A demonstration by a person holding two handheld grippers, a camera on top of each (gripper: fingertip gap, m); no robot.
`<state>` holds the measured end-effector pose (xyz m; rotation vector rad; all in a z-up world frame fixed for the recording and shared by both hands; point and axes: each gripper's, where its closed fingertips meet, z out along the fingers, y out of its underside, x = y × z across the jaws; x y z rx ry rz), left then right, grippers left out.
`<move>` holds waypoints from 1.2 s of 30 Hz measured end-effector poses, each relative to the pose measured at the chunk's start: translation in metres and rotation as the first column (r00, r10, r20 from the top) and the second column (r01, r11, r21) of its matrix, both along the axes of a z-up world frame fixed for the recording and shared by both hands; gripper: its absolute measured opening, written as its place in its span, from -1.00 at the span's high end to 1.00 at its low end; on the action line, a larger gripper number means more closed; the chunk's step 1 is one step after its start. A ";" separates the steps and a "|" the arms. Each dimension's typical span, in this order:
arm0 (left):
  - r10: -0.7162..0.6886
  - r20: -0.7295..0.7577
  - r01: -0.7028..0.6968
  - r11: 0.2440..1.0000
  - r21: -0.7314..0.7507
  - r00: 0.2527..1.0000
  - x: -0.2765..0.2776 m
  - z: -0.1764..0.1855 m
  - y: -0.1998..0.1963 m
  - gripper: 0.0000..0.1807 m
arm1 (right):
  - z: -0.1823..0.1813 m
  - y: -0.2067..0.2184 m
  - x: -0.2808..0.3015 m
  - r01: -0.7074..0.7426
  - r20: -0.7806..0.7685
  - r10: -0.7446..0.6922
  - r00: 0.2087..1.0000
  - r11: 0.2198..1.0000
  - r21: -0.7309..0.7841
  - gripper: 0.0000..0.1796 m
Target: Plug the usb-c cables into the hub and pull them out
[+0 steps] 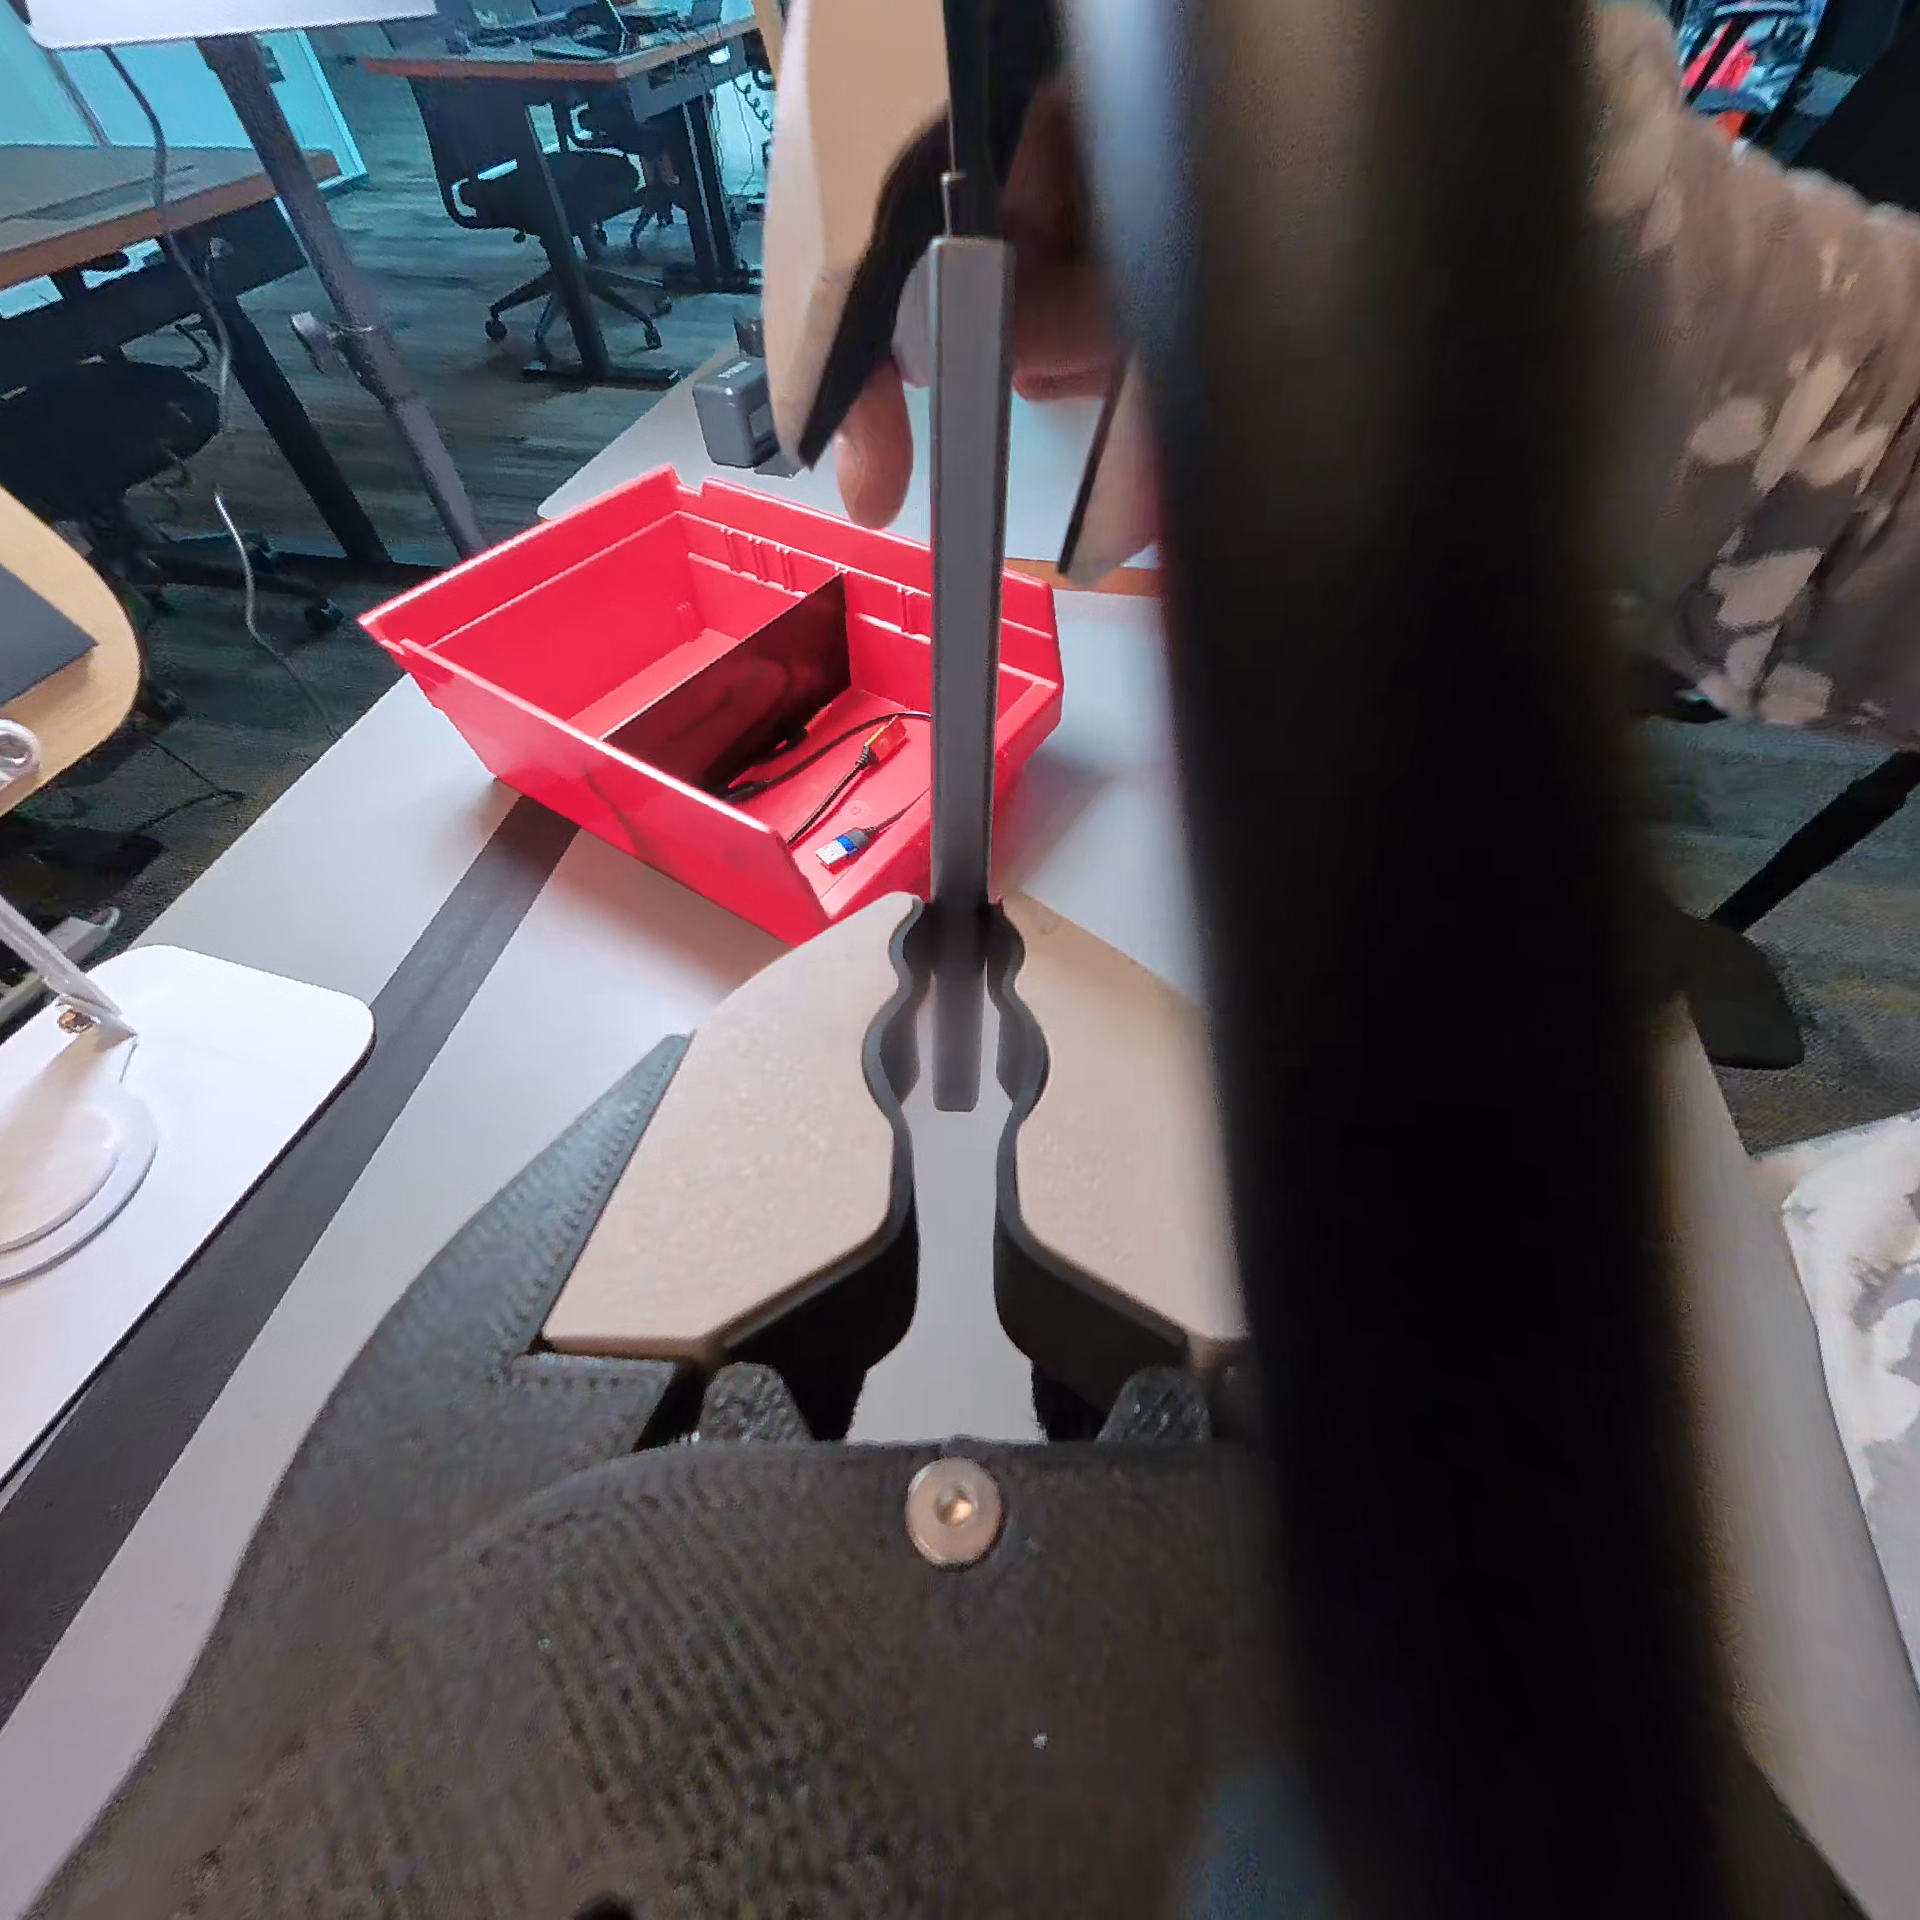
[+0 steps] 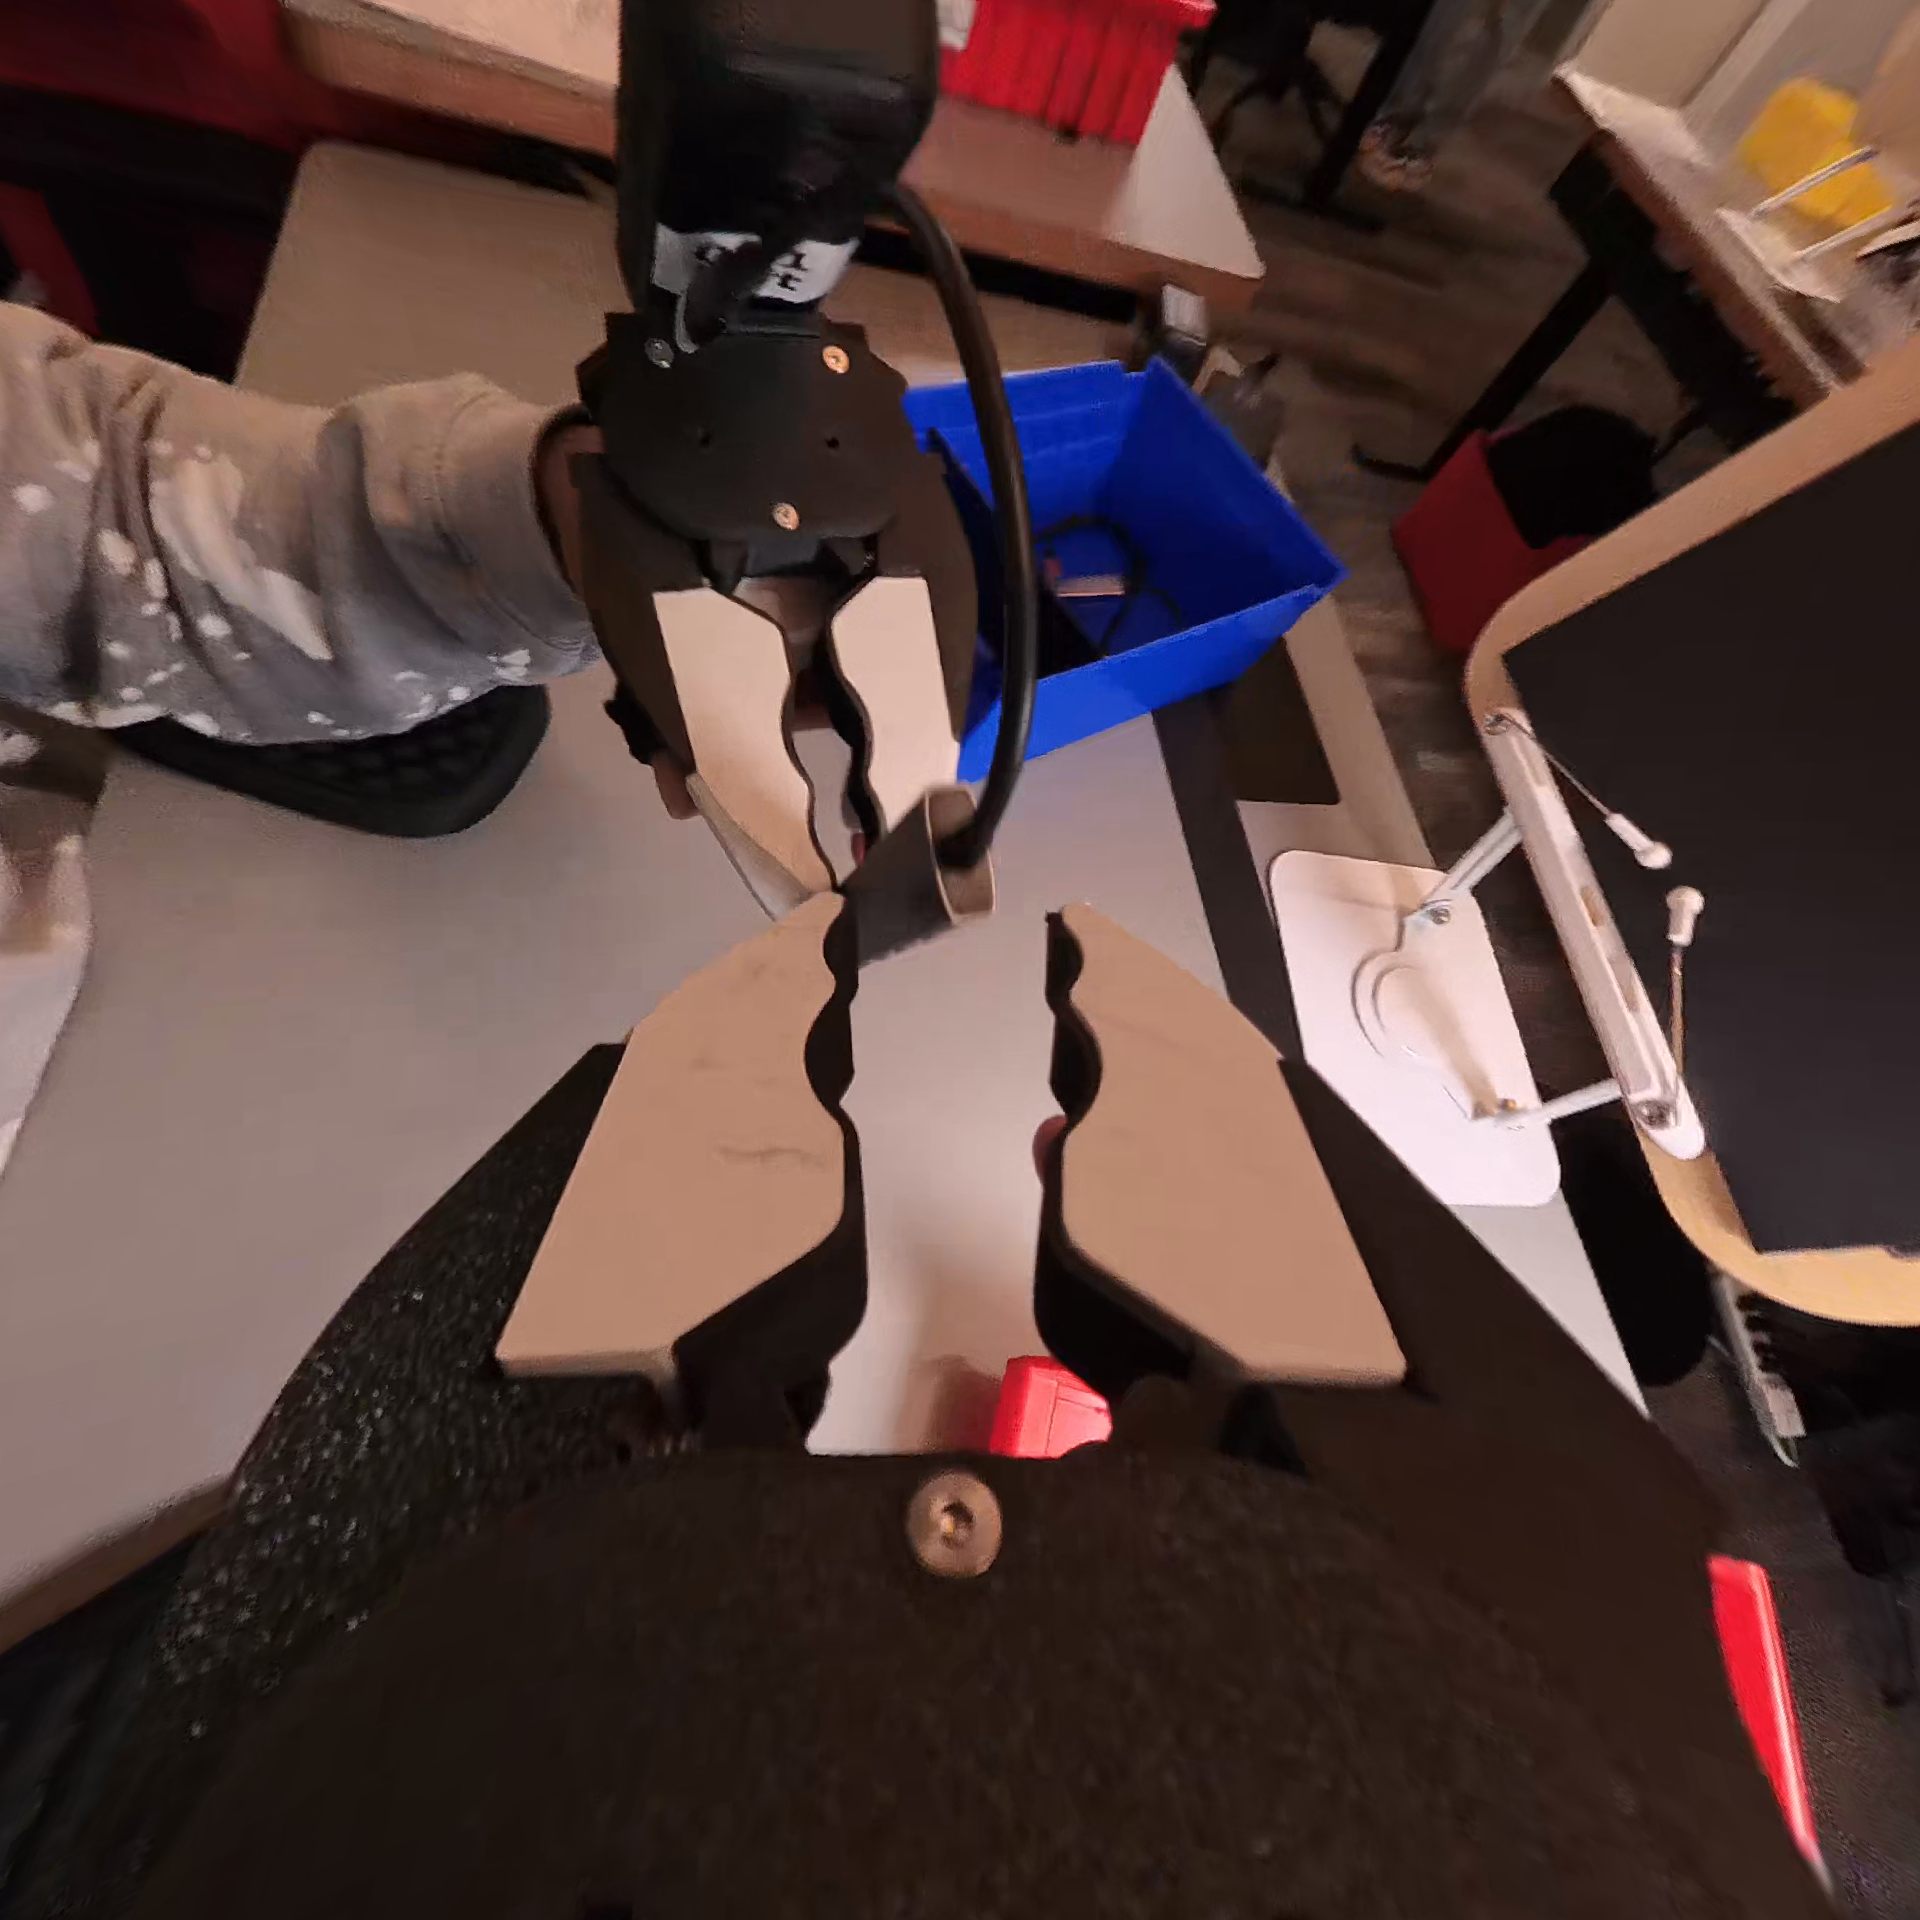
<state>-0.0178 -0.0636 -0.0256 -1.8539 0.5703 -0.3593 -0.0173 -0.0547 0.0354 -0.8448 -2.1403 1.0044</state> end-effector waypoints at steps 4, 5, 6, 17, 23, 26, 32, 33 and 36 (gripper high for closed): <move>0.021 -0.037 -0.020 1.000 0.020 0.999 0.003 0.000 0.003 0.89 | 0.004 -0.008 0.004 -0.059 0.075 0.057 0.996 0.998 0.024 0.84; 0.024 -0.029 -0.023 0.999 0.031 0.999 0.003 0.003 0.002 0.89 | 0.006 -0.010 0.008 -0.073 0.087 0.072 0.994 0.997 0.013 0.86; 0.028 -0.016 -0.027 0.999 0.044 0.999 0.002 0.007 0.002 0.88 | 0.009 -0.012 0.011 -0.082 0.096 0.081 0.992 0.997 0.003 0.88; 0.240 0.081 -0.246 0.966 0.075 0.968 -0.047 0.016 0.009 0.48 | -0.032 0.183 0.047 0.462 0.124 -0.526 0.841 0.819 0.340 0.89; 0.277 0.033 -0.277 0.961 0.014 0.960 -0.043 0.001 0.017 0.45 | -0.086 0.310 0.064 0.703 0.072 -0.831 0.552 0.510 0.496 0.89; 0.305 0.000 -0.305 0.952 -0.037 0.952 -0.040 -0.007 0.019 0.43 | -0.119 0.338 0.059 0.734 0.091 -0.874 0.478 0.454 0.505 0.88; 0.337 -0.006 -0.337 0.938 -0.084 0.941 -0.034 -0.013 0.020 0.43 | -0.170 0.354 0.037 0.724 0.128 -0.901 0.415 0.413 0.552 0.88; 0.335 -0.001 -0.333 0.939 -0.090 0.942 -0.033 -0.013 0.020 0.43 | -0.175 0.353 0.034 0.717 0.139 -0.898 0.418 0.420 0.557 0.86; 0.327 0.002 -0.326 0.941 -0.096 0.945 -0.030 -0.012 0.019 0.43 | -0.177 0.343 0.025 0.714 0.171 -0.875 0.453 0.471 0.518 0.69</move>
